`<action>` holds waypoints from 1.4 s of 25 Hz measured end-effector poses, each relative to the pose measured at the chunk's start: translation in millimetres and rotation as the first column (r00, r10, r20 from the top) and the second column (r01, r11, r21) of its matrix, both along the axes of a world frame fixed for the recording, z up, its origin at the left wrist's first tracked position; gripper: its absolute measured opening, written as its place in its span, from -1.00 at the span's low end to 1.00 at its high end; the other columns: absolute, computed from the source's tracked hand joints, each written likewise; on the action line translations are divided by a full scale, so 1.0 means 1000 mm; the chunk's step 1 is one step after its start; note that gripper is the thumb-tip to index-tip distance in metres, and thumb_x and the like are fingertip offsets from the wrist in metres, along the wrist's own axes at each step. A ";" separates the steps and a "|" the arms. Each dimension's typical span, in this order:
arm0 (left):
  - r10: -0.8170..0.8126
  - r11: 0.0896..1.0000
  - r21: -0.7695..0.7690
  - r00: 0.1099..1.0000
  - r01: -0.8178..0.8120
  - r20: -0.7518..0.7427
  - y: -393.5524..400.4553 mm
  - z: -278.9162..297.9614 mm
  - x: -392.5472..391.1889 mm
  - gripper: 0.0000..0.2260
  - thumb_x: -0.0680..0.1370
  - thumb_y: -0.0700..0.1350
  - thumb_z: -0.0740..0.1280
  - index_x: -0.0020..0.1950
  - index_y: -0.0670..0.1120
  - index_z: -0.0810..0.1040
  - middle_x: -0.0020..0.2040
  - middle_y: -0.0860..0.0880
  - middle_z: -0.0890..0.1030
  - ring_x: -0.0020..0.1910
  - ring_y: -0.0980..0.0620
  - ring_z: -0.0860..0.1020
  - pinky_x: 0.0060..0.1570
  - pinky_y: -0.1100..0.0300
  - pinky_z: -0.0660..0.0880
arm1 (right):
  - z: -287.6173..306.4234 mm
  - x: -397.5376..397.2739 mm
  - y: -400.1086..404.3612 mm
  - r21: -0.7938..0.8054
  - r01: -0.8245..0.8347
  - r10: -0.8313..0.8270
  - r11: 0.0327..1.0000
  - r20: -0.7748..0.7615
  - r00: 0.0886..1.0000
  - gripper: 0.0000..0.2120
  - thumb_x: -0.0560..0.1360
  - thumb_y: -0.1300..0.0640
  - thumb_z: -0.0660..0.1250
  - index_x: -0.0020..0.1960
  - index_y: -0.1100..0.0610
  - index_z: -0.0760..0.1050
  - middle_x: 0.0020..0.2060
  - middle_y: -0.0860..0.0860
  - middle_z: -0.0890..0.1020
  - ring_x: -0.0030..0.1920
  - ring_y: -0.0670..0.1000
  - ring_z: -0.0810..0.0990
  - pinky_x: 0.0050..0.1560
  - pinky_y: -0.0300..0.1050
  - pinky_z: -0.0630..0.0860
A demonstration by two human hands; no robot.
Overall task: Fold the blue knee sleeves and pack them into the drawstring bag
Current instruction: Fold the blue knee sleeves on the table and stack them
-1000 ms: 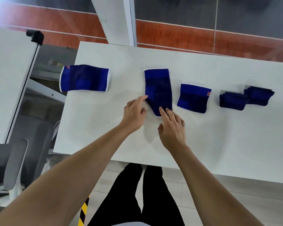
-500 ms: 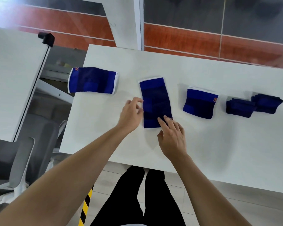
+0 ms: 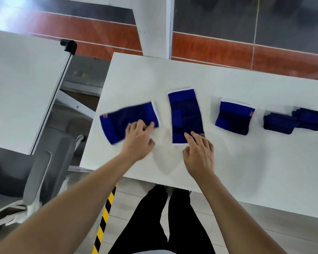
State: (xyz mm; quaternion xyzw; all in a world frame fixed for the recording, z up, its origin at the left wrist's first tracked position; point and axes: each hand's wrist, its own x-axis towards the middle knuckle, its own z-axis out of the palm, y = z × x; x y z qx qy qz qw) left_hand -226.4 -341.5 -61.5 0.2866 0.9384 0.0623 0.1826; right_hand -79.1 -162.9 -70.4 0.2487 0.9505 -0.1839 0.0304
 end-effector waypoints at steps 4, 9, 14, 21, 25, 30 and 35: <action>-0.018 0.998 -0.054 0.993 0.011 -0.115 0.002 -0.004 0.075 -0.63 0.49 0.04 0.39 0.26 -0.02 0.48 0.03 -0.07 0.49 -0.04 -0.13 0.48 0.03 -0.08 0.44 | 0.006 0.006 -0.013 -0.020 -0.006 0.006 1.000 0.007 1.000 -0.53 0.55 0.19 0.31 0.46 0.07 0.46 0.39 0.07 0.53 0.37 0.10 0.47 0.38 0.06 0.35; -0.044 0.998 0.031 0.981 0.050 -0.187 -0.006 -0.005 0.073 -0.91 0.57 -0.17 0.36 0.06 -0.13 0.54 -0.07 -0.09 0.56 -0.24 -0.14 0.48 -0.21 -0.04 0.45 | 0.010 0.023 -0.017 -0.060 0.015 -0.015 0.998 -0.003 1.000 -0.54 0.55 0.19 0.29 0.45 0.07 0.46 0.31 0.03 0.57 0.31 0.08 0.49 0.35 0.02 0.37; 0.290 0.811 0.417 0.902 -0.409 0.321 0.007 0.051 0.052 -0.92 0.62 -0.19 0.15 -0.03 -0.12 0.42 -0.23 -0.01 0.53 -0.29 -0.03 0.46 -0.28 0.06 0.35 | 0.029 0.020 -0.021 -0.390 0.053 -0.094 0.919 -0.087 0.992 -0.53 0.58 0.17 0.30 0.48 0.02 0.39 0.34 -0.10 0.52 0.31 -0.09 0.45 0.33 -0.13 0.34; 0.355 0.255 0.356 0.429 -0.899 0.831 0.045 0.092 0.020 -0.82 0.55 -0.22 0.08 -0.17 -0.14 0.44 -0.33 0.02 0.42 -0.29 0.02 0.35 -0.31 0.11 0.33 | 0.067 0.007 -0.009 -0.955 0.189 -0.369 0.230 0.094 0.925 -0.88 0.64 0.11 0.33 0.06 0.14 0.61 -0.14 0.02 0.74 -0.09 -0.06 0.69 -0.02 -0.14 0.62; 0.320 0.245 0.292 0.361 -0.924 0.876 0.073 0.081 -0.010 -0.80 0.57 -0.21 0.10 -0.11 -0.05 0.49 -0.21 -0.01 0.52 -0.25 -0.01 0.47 -0.37 0.16 0.44 | 0.057 0.025 0.011 -0.954 0.284 -0.402 0.094 0.225 0.888 -0.89 0.60 0.17 0.39 0.10 0.16 0.61 -0.07 0.09 0.76 -0.01 0.06 0.74 0.02 -0.02 0.66; 0.305 0.590 0.415 0.667 -0.692 0.680 0.106 0.045 -0.051 -0.89 0.56 -0.05 0.38 0.05 -0.01 0.64 -0.10 -0.02 0.69 -0.11 -0.06 0.67 -0.15 -0.04 0.68 | 0.044 0.013 0.034 -0.806 0.433 -0.553 0.404 0.163 0.817 -0.83 0.65 0.07 0.29 0.21 0.05 0.53 -0.18 0.17 0.68 -0.45 0.02 0.59 -0.45 -0.12 0.53; 0.332 0.763 0.455 0.882 -0.459 0.335 0.131 0.024 -0.085 -0.91 0.58 -0.04 0.37 0.02 0.02 0.65 -0.06 0.08 0.65 -0.05 -0.01 0.61 0.00 0.08 0.57 | 0.031 -0.014 0.053 -0.727 0.457 -0.535 0.512 0.147 0.832 -0.85 0.64 0.03 0.29 0.18 0.03 0.52 -0.27 0.04 0.66 -0.46 -0.08 0.61 -0.48 -0.27 0.45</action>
